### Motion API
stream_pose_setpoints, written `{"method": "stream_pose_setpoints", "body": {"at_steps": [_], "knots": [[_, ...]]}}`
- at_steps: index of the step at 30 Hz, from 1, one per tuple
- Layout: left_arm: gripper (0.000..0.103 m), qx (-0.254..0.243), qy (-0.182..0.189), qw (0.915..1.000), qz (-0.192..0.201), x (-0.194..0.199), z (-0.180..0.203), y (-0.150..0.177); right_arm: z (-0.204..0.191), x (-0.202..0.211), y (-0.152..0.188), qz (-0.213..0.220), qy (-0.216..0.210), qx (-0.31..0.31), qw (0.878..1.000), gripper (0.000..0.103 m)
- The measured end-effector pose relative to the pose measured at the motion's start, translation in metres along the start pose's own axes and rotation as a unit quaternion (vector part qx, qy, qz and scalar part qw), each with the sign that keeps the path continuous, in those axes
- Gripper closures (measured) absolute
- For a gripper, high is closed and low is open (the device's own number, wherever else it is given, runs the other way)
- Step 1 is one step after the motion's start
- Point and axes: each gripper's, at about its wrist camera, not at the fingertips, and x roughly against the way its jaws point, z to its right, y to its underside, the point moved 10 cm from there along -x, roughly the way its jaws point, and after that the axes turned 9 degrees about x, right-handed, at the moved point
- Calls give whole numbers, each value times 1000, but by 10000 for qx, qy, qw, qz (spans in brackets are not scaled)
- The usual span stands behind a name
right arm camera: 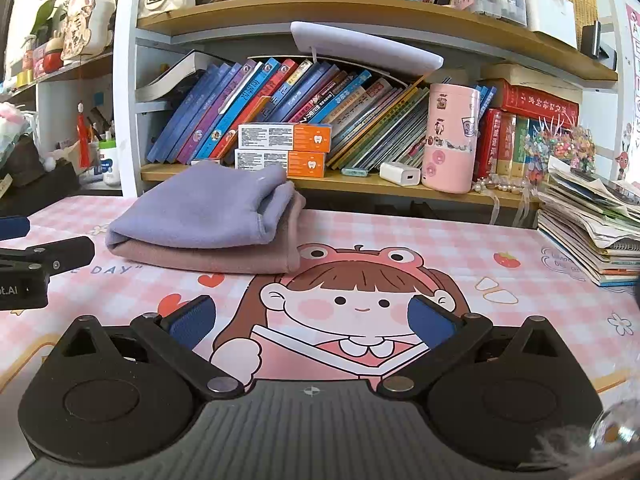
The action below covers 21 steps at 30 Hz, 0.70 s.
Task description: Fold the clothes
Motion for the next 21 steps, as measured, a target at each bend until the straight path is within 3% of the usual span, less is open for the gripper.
{"method": "stream_pose_setpoints", "body": {"at_steps": [21], "knots": [[0,30,28,10000,-74,-2,-1,1,-1,1,0,17,13,36,10000,0]]}}
